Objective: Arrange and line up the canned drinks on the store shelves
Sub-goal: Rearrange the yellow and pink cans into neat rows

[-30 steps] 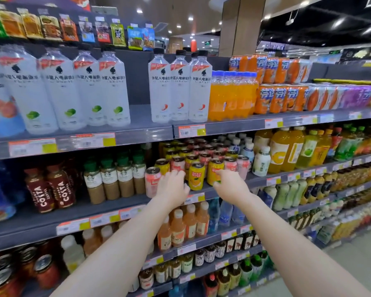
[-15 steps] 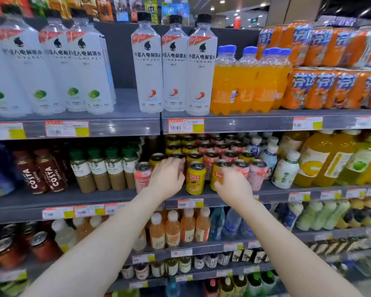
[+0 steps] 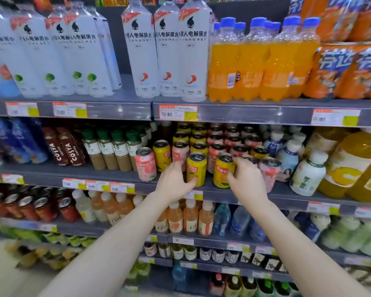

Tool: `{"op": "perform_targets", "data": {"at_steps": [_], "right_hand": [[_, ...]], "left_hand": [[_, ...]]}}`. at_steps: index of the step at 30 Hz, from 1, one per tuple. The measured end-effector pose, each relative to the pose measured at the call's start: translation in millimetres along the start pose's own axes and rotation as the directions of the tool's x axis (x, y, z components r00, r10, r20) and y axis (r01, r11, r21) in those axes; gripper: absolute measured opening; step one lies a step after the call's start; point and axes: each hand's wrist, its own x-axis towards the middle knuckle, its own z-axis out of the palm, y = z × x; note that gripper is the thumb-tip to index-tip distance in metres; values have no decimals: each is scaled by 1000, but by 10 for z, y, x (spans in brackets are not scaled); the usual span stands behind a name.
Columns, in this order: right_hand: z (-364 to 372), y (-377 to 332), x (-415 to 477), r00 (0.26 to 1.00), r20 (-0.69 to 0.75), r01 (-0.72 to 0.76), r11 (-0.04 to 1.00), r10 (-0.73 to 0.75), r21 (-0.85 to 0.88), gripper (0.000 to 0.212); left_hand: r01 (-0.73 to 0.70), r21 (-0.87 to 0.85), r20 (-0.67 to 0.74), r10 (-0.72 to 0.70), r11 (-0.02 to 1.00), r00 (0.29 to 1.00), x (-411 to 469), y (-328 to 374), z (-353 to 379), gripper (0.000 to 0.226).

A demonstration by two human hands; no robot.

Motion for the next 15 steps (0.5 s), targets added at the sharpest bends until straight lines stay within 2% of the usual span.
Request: {"op": "perform_targets", "data": {"at_steps": [4, 8, 10, 15], "right_hand": [[18, 27, 13, 998, -1, 67, 998, -67, 2, 48], [28, -30, 46, 987, 26, 161, 986, -160, -38, 50], [5, -9, 86, 989, 24, 150, 988, -149, -47, 50], [-161, 179, 178, 997, -18, 76, 995, -78, -58, 47]], "left_hand": [[-5, -55, -2, 5, 998, 1000, -26, 34, 39, 68], [-31, -52, -64, 28, 998, 998, 20, 22, 23, 64], [-53, -59, -93, 47, 997, 995, 59, 10, -10, 61], [-106, -47, -122, 100, 993, 987, 173, 86, -119, 72]]}}
